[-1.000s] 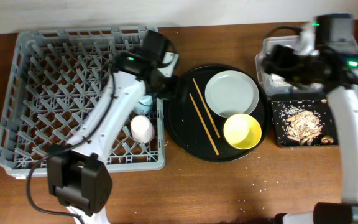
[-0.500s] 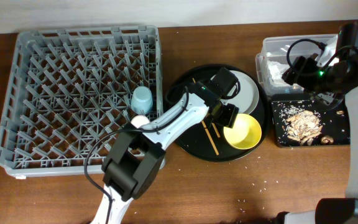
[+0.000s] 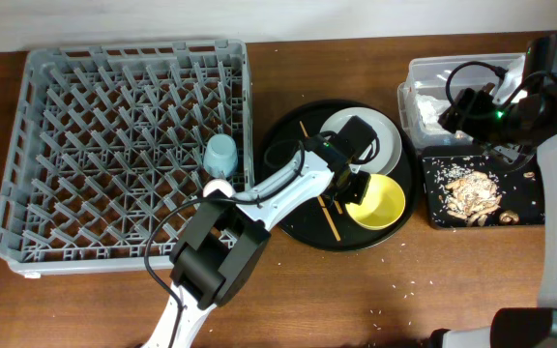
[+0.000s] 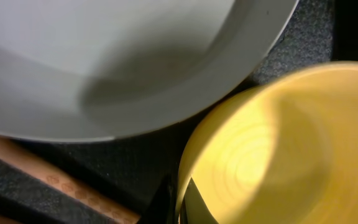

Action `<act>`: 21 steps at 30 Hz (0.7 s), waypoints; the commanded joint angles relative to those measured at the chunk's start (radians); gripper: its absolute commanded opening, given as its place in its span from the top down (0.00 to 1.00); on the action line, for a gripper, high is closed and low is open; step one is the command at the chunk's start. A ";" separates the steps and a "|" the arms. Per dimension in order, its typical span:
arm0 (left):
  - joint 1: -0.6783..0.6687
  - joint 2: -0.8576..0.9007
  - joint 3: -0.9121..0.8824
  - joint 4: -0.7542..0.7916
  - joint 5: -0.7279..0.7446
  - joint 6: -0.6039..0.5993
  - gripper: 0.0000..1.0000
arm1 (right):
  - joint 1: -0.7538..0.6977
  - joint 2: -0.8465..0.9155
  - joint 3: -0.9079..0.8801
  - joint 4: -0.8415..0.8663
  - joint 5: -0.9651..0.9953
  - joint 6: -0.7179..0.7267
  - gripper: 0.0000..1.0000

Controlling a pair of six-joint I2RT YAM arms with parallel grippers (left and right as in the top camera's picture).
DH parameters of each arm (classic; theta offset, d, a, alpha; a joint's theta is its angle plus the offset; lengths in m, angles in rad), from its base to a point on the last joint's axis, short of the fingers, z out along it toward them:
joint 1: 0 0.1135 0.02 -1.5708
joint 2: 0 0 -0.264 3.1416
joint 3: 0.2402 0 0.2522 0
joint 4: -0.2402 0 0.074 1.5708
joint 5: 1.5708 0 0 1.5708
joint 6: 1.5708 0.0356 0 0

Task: Sort waste into correct bins and load items into the dishwasher rack
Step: 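Grasp the yellow bowl with the left gripper and lift it, then lower the yellow bowl upright into the rack's back row and release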

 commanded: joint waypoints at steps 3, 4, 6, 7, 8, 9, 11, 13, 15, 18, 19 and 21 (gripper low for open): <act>0.043 -0.071 0.201 -0.163 -0.006 0.078 0.99 | 0.000 0.006 -0.006 0.000 0.017 -0.008 0.01; 0.064 -0.108 0.272 -0.248 -0.072 0.090 0.99 | 0.000 0.006 -0.006 0.000 0.017 -0.008 0.01; 0.092 -0.161 0.340 -0.339 -0.168 0.095 0.99 | 0.000 0.006 -0.006 0.000 0.016 -0.008 0.02; 0.108 -0.195 0.361 -0.375 -0.221 0.106 0.99 | 0.000 0.006 -0.006 0.000 0.016 -0.008 0.02; 0.140 -0.260 0.368 -0.415 -0.352 0.105 0.99 | 0.000 0.006 -0.006 0.000 0.017 -0.008 0.02; 0.156 -0.283 0.368 -0.427 -0.419 0.104 0.99 | 0.000 0.006 -0.006 0.000 0.017 -0.008 0.02; 0.182 -0.311 0.368 -0.434 -0.550 0.104 0.99 | 0.000 0.006 -0.006 0.000 0.017 -0.008 0.02; 0.210 -0.320 0.368 -0.433 -0.756 0.104 0.99 | 0.000 0.006 -0.006 0.000 0.017 -0.008 0.02; 0.258 -0.293 0.356 -0.383 -1.070 0.104 1.00 | 0.000 0.006 -0.006 0.000 0.017 -0.008 0.02; 0.298 -0.216 0.338 -0.246 -1.377 0.105 1.00 | 0.000 0.006 -0.006 0.000 0.017 -0.008 0.02; 0.307 -0.190 0.338 -0.222 -1.437 0.105 1.00 | 0.000 0.006 -0.006 0.000 0.017 -0.008 0.02; 0.335 -0.126 0.338 -0.181 -1.554 0.104 1.00 | 0.000 0.006 -0.006 0.000 0.017 -0.008 0.02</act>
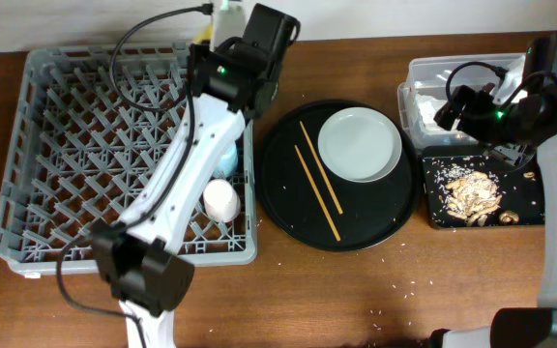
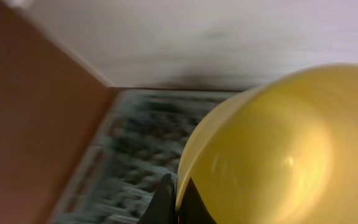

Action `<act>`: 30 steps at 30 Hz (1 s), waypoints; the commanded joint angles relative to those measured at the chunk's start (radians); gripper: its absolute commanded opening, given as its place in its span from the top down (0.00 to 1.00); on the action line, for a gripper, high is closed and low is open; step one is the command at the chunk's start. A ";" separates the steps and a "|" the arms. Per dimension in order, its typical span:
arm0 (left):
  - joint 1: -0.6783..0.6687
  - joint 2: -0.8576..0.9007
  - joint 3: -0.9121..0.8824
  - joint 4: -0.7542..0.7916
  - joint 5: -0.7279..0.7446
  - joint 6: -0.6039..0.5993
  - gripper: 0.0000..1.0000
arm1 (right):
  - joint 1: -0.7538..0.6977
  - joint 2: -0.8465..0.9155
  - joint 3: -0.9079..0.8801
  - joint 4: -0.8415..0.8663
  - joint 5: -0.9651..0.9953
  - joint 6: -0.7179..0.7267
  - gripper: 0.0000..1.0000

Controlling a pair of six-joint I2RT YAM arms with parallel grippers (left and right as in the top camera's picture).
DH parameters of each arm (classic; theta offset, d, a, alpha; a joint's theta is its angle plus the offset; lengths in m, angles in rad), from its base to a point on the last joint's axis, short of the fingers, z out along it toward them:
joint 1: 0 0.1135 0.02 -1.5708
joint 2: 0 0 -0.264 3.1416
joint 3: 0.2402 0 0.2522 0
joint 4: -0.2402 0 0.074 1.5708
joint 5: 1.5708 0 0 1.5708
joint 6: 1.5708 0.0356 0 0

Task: Sort waste into correct bins and load items into the dishwasher rack
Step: 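Lower the yellow bowl upright into the rack's back row and release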

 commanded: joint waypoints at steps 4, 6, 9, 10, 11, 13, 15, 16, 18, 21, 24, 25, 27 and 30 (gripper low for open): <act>0.090 0.206 -0.015 0.064 -0.367 0.005 1.00 | 0.000 0.006 -0.006 -0.001 0.012 -0.006 0.02; 0.108 0.248 -0.015 0.080 -0.368 0.004 1.00 | 0.000 0.006 -0.006 -0.001 0.012 -0.006 0.02; 0.126 0.282 -0.015 0.113 -0.370 0.005 1.00 | 0.000 0.006 -0.006 -0.001 0.012 -0.006 0.02; 0.130 0.290 -0.015 0.126 -0.369 0.004 1.00 | 0.000 0.006 -0.006 -0.001 0.012 -0.006 0.02; 0.132 0.294 -0.015 0.141 -0.369 0.004 1.00 | 0.000 0.006 -0.006 -0.001 0.012 -0.006 0.02; 0.140 0.304 -0.015 0.169 -0.340 0.004 1.00 | 0.000 0.006 -0.006 -0.001 0.012 -0.006 0.01; 0.149 0.308 -0.015 0.183 -0.312 0.005 1.00 | 0.000 0.006 -0.006 -0.001 0.012 -0.006 0.01; 0.152 0.313 -0.015 0.195 -0.313 0.005 1.00 | 0.000 0.006 -0.006 -0.001 0.012 -0.006 0.02; 0.153 0.330 -0.015 0.211 -0.314 0.005 1.00 | 0.000 0.006 -0.006 -0.001 0.012 -0.006 0.01; 0.162 0.366 -0.015 0.222 -0.334 0.005 1.00 | 0.000 0.006 -0.006 -0.001 0.012 -0.006 0.02; 0.169 0.391 -0.015 0.221 -0.348 0.005 1.00 | 0.000 0.006 -0.006 -0.001 0.012 -0.006 0.02; 0.169 0.395 -0.015 0.225 -0.347 0.005 1.00 | 0.000 0.006 -0.006 -0.001 0.012 -0.006 0.02; 0.169 0.397 -0.015 0.234 -0.347 0.005 1.00 | 0.000 0.006 -0.006 -0.001 0.012 -0.006 0.02; 0.174 0.397 -0.015 0.246 -0.397 0.005 1.00 | 0.000 0.006 -0.006 -0.001 0.012 -0.006 0.02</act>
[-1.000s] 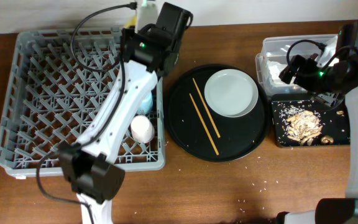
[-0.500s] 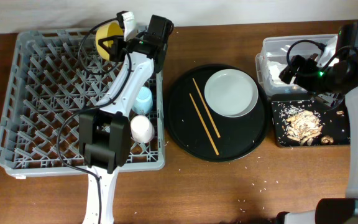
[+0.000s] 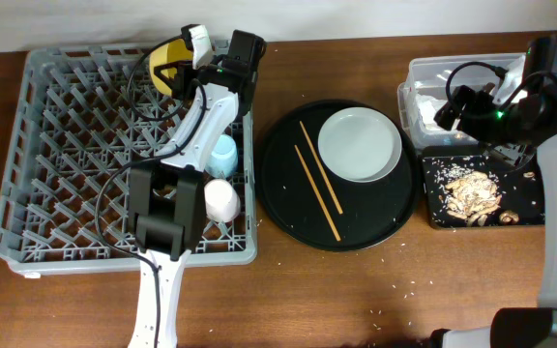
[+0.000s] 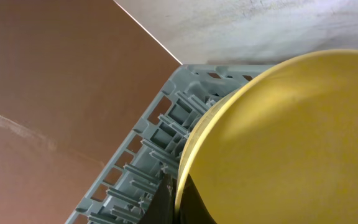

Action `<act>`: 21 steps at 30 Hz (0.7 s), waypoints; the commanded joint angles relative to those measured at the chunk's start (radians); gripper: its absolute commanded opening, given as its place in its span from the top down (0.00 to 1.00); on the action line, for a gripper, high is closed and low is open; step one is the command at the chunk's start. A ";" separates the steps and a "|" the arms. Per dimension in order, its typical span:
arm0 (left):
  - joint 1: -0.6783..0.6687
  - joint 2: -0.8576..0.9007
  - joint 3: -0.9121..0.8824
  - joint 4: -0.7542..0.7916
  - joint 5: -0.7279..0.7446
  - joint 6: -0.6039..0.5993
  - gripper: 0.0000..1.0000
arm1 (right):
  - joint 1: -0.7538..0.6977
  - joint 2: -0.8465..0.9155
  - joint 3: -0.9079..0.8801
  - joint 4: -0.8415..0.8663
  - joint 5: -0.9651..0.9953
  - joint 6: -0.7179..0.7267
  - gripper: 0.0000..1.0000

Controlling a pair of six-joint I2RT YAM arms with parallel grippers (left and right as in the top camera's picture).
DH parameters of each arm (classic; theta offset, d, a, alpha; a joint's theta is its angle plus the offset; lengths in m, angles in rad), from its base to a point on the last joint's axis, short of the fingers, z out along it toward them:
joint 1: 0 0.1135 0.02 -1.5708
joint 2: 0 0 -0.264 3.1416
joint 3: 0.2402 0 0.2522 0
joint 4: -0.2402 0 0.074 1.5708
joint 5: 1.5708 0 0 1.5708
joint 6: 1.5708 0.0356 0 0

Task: Sort waste into correct bins and load items into the dishwasher rack
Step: 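Lower the yellow bowl upright into the rack's back row and release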

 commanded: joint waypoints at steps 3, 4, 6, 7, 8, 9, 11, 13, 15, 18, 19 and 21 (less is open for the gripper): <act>0.021 0.026 -0.004 0.009 -0.074 0.004 1.00 | 0.000 0.006 -0.005 0.000 0.012 -0.006 0.01; 0.021 0.026 -0.004 0.009 -0.074 0.003 1.00 | 0.000 0.006 -0.005 0.000 0.012 -0.006 0.02; 0.020 0.026 -0.004 0.013 -0.069 0.002 1.00 | 0.000 0.006 -0.005 0.000 0.012 -0.006 0.02; 0.018 0.026 -0.004 0.012 -0.059 0.002 1.00 | 0.000 0.006 -0.005 0.000 0.012 -0.006 0.02; 0.015 0.026 -0.004 0.010 -0.044 0.003 1.00 | 0.000 0.006 -0.005 0.000 0.012 -0.006 0.01; 0.008 0.026 -0.004 0.001 -0.015 0.003 1.00 | 0.000 0.006 -0.005 0.000 0.012 -0.006 0.02; -0.010 0.026 -0.004 -0.023 0.063 0.003 1.00 | 0.000 0.006 -0.005 0.000 0.012 -0.006 0.01; -0.026 0.026 -0.004 -0.036 0.117 0.003 1.00 | 0.000 0.006 -0.005 0.000 0.012 -0.006 0.02; -0.037 0.026 -0.004 -0.036 0.119 0.003 1.00 | 0.000 0.006 -0.005 0.000 0.012 -0.006 0.01; -0.048 0.026 -0.004 -0.037 0.119 0.003 0.99 | 0.000 0.006 -0.005 0.000 0.012 -0.006 0.02; -0.048 0.026 -0.004 -0.037 0.119 0.003 0.98 | 0.000 0.006 -0.005 0.000 0.012 -0.006 0.01; -0.045 0.026 -0.004 -0.040 0.100 0.003 1.00 | 0.000 0.006 -0.005 0.000 0.012 -0.006 0.01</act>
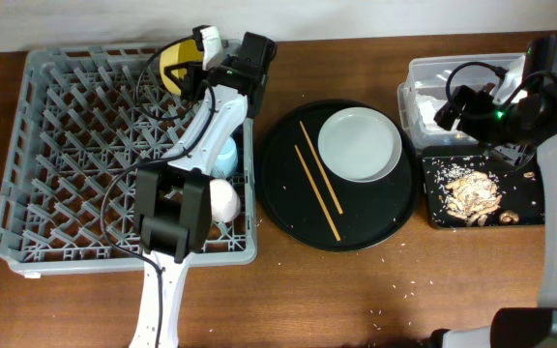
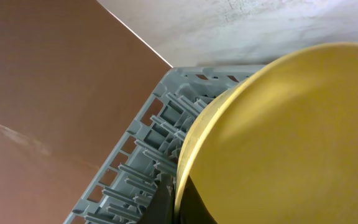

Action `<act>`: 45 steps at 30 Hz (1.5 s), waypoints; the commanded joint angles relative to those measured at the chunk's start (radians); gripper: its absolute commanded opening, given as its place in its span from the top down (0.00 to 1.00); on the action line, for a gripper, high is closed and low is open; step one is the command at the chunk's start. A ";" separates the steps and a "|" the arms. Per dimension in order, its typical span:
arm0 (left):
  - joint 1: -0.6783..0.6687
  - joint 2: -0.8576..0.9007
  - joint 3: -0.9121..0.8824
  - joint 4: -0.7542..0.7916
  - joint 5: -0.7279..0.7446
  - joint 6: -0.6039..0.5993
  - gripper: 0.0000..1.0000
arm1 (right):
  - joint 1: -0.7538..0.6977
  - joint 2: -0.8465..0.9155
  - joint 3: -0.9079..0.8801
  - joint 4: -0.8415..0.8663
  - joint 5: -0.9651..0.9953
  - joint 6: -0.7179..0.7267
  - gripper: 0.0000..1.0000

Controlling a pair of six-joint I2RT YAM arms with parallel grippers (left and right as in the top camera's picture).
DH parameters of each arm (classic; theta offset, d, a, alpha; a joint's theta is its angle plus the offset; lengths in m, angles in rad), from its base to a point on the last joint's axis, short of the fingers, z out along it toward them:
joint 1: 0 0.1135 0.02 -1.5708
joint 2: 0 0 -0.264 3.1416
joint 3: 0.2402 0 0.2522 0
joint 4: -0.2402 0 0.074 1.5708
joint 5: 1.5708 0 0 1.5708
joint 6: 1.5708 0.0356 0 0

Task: Sort waste into correct bins and load items into the dishwasher rack
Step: 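Lower the yellow bowl upright into the rack's back row and release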

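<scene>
A yellow bowl (image 1: pixel 175 60) stands on edge at the back rim of the grey dishwasher rack (image 1: pixel 27 145). My left gripper (image 1: pixel 195 66) is shut on its rim. In the left wrist view the bowl (image 2: pixel 278 137) fills the right side. The dark fingers (image 2: pixel 166 202) pinch its edge over the rack's pegs (image 2: pixel 148 155). A white plate (image 1: pixel 359 143) and two chopsticks (image 1: pixel 317 181) lie on the round black tray (image 1: pixel 288 217). My right gripper (image 1: pixel 455 106) hovers over the clear bin (image 1: pixel 433 72), and its jaws are too dark to read.
A blue cup (image 1: pixel 222 153) and a white cup (image 1: pixel 222 200) sit in the rack's right side. A black bin (image 1: pixel 472 190) with food scraps stands in front of the clear bin. Crumbs dot the brown table (image 1: pixel 404 290) in front of the tray.
The yellow bowl and my left gripper have shifted slightly to the right along the rack's back rim. The bowl sits a little lower among the pegs. The right arm has not moved.
My left gripper was shut on the yellow bowl on the black tray beside the plate. Then the bowl was off the tray, held near the rack's back right corner. Then it stood on edge at the rack's back rim, where it still is.
</scene>
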 commanded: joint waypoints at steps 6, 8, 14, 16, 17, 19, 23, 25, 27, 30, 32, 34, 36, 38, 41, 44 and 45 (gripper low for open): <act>0.000 0.026 -0.011 0.029 -0.174 0.014 1.00 | 0.000 0.006 -0.005 0.000 0.012 -0.007 0.02; 0.000 0.026 -0.011 0.029 -0.177 0.013 1.00 | 0.000 0.006 -0.005 0.000 0.012 -0.007 0.01; 0.001 0.030 -0.011 0.026 -0.161 0.013 1.00 | 0.000 0.006 -0.005 0.000 0.012 -0.007 0.02; 0.002 0.053 -0.011 0.026 -0.161 0.013 1.00 | 0.000 0.006 -0.005 0.000 0.012 -0.007 0.02; 0.006 0.063 -0.011 0.026 -0.161 0.013 1.00 | 0.000 0.006 -0.005 0.000 0.012 -0.007 0.01; 0.012 0.076 -0.011 0.026 -0.162 0.013 1.00 | 0.000 0.006 -0.005 0.000 0.012 -0.007 0.01; 0.021 0.077 -0.011 0.037 -0.200 0.013 1.00 | 0.000 0.006 -0.005 0.000 0.012 -0.007 0.02; 0.034 0.076 -0.011 0.037 -0.221 0.025 1.00 | 0.000 0.006 -0.005 0.000 0.012 -0.007 0.02; 0.034 0.076 -0.011 0.037 -0.209 0.024 1.00 | 0.000 0.006 -0.005 0.000 0.012 -0.007 0.01; 0.015 0.076 -0.011 0.033 -0.095 0.025 1.00 | 0.000 0.006 -0.005 0.000 0.012 -0.007 0.01; -0.021 0.076 -0.011 0.033 -0.077 0.025 1.00 | 0.000 0.006 -0.005 0.000 0.012 -0.007 0.02; -0.049 0.076 -0.011 0.033 -0.063 0.024 0.97 | 0.000 0.006 -0.005 0.000 0.012 -0.007 0.01; -0.066 0.076 -0.011 0.021 0.032 0.025 0.80 | 0.000 0.006 -0.005 0.000 0.012 -0.007 0.02; -0.066 0.076 -0.011 0.009 0.072 0.025 0.80 | 0.000 0.006 -0.005 0.000 0.012 -0.007 0.01; -0.067 0.076 -0.011 0.000 0.097 0.072 0.30 | 0.000 0.006 -0.005 0.000 0.012 -0.007 0.02; -0.069 0.061 0.011 -0.018 0.281 0.207 0.21 | 0.000 0.006 -0.005 0.000 0.012 -0.007 0.02; -0.071 0.047 0.027 -0.039 0.336 0.207 0.20 | 0.000 0.006 -0.005 0.000 0.012 -0.007 0.01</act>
